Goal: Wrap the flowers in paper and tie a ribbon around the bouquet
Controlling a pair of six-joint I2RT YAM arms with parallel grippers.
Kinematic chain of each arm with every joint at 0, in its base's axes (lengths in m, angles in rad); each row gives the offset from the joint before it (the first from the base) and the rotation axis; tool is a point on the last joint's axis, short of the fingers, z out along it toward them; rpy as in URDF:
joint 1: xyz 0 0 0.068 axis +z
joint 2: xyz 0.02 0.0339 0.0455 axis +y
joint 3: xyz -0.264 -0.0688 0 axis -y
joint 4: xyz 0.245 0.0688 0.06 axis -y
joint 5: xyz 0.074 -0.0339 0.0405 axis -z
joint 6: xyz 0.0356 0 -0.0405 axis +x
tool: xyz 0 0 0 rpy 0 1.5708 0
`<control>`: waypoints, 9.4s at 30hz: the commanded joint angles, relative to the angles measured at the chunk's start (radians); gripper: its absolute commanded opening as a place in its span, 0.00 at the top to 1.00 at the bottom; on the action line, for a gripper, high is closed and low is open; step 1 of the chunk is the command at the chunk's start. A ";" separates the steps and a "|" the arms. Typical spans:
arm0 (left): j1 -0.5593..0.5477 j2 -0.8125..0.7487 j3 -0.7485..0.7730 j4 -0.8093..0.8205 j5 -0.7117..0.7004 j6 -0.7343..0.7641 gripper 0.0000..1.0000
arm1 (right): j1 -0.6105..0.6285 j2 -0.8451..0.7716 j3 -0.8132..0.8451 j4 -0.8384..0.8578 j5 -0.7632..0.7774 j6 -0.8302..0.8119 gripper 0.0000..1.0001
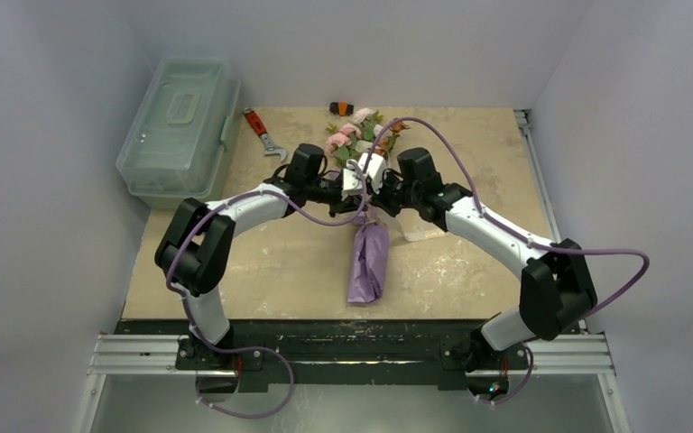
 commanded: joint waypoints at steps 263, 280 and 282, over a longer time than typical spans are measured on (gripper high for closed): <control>-0.022 0.000 0.109 -0.312 -0.316 -0.157 1.00 | 0.019 -0.206 -0.153 -0.275 -0.263 -0.268 1.00; -0.022 -0.114 0.108 -0.343 -0.577 -0.240 1.00 | 0.019 -0.207 -0.102 -0.497 -0.222 -0.309 1.00; -0.021 -0.121 0.126 -0.364 -0.610 -0.244 1.00 | 0.018 -0.208 -0.103 -0.517 -0.193 -0.316 1.00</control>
